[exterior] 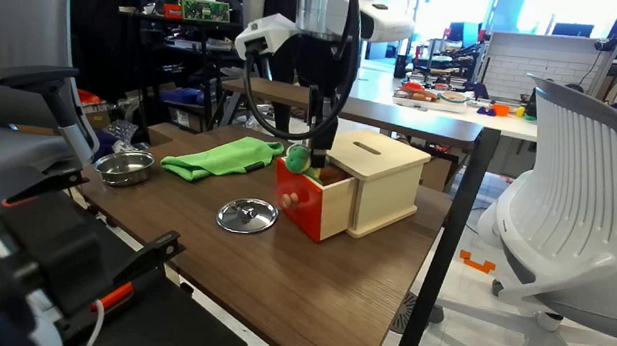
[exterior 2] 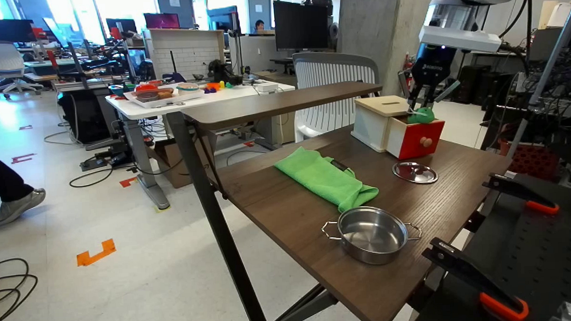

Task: Open the drawer, then put the green doll in the drawer

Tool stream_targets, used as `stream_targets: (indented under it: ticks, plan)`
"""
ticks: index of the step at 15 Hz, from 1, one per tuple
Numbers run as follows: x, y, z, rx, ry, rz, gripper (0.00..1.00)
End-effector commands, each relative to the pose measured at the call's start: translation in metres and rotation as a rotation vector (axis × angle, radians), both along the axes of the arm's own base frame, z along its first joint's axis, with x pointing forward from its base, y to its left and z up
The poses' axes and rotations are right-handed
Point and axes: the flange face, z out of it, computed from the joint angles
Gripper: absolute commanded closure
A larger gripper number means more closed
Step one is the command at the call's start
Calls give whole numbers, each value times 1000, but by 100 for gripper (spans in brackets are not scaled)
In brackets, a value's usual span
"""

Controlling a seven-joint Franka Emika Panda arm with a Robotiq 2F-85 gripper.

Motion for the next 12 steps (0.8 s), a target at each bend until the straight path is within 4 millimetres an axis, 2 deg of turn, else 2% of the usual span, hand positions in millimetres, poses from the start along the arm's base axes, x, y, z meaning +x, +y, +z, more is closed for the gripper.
stream_targets:
  ticks: [1, 7, 12]
  plan:
    - [-11, 0, -5, -25, 70, 67, 43]
    - [-14, 1, -3, -50, 89, 103, 1]
    - [-17, 4, 8, -64, 60, 117, 0]
